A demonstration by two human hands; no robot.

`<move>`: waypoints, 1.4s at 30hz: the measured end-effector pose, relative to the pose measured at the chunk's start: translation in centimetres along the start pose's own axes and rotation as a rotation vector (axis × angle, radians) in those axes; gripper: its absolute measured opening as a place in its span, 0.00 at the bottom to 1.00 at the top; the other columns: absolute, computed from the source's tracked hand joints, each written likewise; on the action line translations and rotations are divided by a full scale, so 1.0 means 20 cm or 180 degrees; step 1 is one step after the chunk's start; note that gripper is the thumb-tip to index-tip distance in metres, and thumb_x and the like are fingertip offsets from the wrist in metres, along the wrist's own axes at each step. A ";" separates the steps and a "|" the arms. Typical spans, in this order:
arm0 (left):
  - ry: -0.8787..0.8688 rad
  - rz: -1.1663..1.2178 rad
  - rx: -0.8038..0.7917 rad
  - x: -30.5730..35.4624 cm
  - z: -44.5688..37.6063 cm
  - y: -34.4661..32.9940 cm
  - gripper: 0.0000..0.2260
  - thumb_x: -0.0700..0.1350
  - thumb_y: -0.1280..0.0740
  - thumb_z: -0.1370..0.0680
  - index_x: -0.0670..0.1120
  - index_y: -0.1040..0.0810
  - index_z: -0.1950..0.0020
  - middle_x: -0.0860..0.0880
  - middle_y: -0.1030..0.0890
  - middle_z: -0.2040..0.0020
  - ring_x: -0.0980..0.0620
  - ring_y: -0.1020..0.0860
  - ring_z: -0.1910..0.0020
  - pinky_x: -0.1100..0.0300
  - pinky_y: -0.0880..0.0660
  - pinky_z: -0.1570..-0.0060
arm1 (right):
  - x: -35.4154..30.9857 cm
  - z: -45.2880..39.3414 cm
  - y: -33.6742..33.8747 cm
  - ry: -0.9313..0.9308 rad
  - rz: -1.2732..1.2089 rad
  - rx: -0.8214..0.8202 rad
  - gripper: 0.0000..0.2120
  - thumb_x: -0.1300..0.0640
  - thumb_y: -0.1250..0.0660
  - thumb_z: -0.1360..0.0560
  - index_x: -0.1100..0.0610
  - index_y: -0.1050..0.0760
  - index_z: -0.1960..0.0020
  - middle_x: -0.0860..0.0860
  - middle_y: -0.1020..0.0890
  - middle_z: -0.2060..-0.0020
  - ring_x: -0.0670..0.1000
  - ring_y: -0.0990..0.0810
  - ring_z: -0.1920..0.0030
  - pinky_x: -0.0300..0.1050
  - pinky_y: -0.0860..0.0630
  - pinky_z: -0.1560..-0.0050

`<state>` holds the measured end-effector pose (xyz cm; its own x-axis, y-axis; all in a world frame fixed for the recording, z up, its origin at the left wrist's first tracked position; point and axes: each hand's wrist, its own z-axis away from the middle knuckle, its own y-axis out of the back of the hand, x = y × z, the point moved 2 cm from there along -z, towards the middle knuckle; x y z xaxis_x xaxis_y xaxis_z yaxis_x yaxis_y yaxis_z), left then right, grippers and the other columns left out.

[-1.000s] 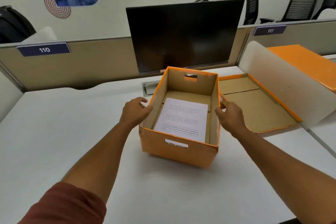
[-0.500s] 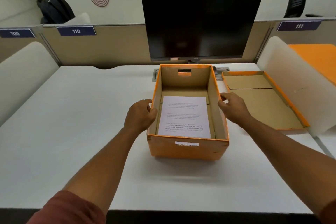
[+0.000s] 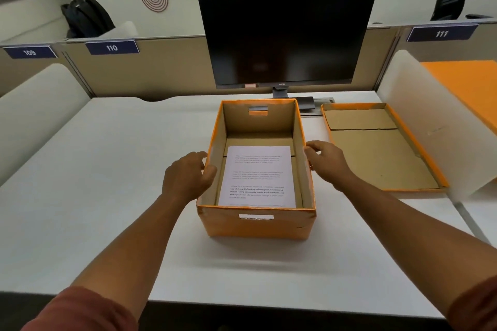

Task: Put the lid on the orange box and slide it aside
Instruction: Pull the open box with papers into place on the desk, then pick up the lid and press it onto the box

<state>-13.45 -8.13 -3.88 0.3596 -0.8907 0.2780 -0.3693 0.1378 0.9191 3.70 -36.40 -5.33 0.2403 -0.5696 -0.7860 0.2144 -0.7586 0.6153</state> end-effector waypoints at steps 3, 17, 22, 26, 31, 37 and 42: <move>-0.0276 -0.0341 0.0301 0.00 -0.04 0.02 0.22 0.58 0.36 0.24 0.45 0.22 0.36 0.46 0.19 0.43 0.44 0.19 0.48 0.51 0.22 0.58 | 0.06 -0.02 0.05 -0.0239 -0.0239 0.0068 0.15 0.54 0.40 0.21 0.62 0.21 0.44 0.59 0.16 0.49 0.56 0.16 0.54 0.61 0.20 0.47; -0.0751 0.0694 0.0267 0.64 -0.20 -0.23 0.18 0.53 0.46 0.17 0.46 0.20 0.45 0.48 0.20 0.50 0.57 0.28 0.57 0.66 0.36 0.65 | 0.55 -0.06 0.14 -0.0642 0.1638 0.0074 0.16 0.58 0.36 0.26 0.66 0.24 0.42 0.64 0.22 0.47 0.66 0.23 0.47 0.52 0.28 0.50; -0.0840 0.0691 0.0116 0.74 -0.18 -0.30 0.17 0.54 0.44 0.17 0.47 0.20 0.42 0.49 0.19 0.47 0.58 0.28 0.54 0.72 0.39 0.64 | 0.61 -0.03 0.10 -0.0919 0.1651 -0.0220 0.13 0.55 0.37 0.27 0.64 0.24 0.49 0.61 0.23 0.48 0.64 0.23 0.47 0.49 0.28 0.53; -0.0846 0.0635 0.0024 0.76 -0.17 -0.33 0.17 0.56 0.45 0.18 0.49 0.20 0.43 0.50 0.19 0.46 0.56 0.24 0.53 0.70 0.38 0.63 | 0.63 -0.03 0.09 -0.0829 0.1748 -0.0151 0.09 0.62 0.40 0.28 0.62 0.24 0.50 0.59 0.23 0.49 0.62 0.22 0.50 0.48 0.28 0.55; -0.0903 0.0627 0.0020 0.75 -0.12 -0.33 0.18 0.56 0.46 0.18 0.49 0.20 0.42 0.51 0.18 0.46 0.55 0.23 0.51 0.68 0.36 0.61 | 0.62 -0.02 0.12 -0.0686 0.1623 -0.0068 0.04 0.64 0.41 0.29 0.60 0.27 0.58 0.57 0.25 0.55 0.61 0.25 0.58 0.46 0.32 0.59; -0.1029 0.0512 -0.0042 0.74 -0.11 -0.29 0.20 0.57 0.47 0.18 0.49 0.21 0.40 0.50 0.19 0.44 0.52 0.21 0.48 0.62 0.32 0.57 | 0.46 -0.03 0.27 -0.0415 0.1035 0.0558 0.05 0.65 0.43 0.33 0.58 0.33 0.67 0.57 0.25 0.64 0.59 0.28 0.65 0.43 0.41 0.70; -0.1124 0.0716 0.0060 0.83 -0.12 -0.22 0.18 0.56 0.46 0.17 0.49 0.21 0.39 0.50 0.19 0.46 0.53 0.22 0.51 0.62 0.28 0.59 | 0.19 0.03 0.50 -0.0318 0.0740 0.1577 0.11 0.64 0.42 0.27 0.62 0.20 0.53 0.61 0.22 0.54 0.64 0.22 0.56 0.55 0.23 0.55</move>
<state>-3.74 -22.47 -2.52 -0.0466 -0.9336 0.3554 -0.4220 0.3409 0.8401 6.30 -46.40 -2.17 0.1321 -0.7486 -0.6497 -0.3102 -0.6537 0.6902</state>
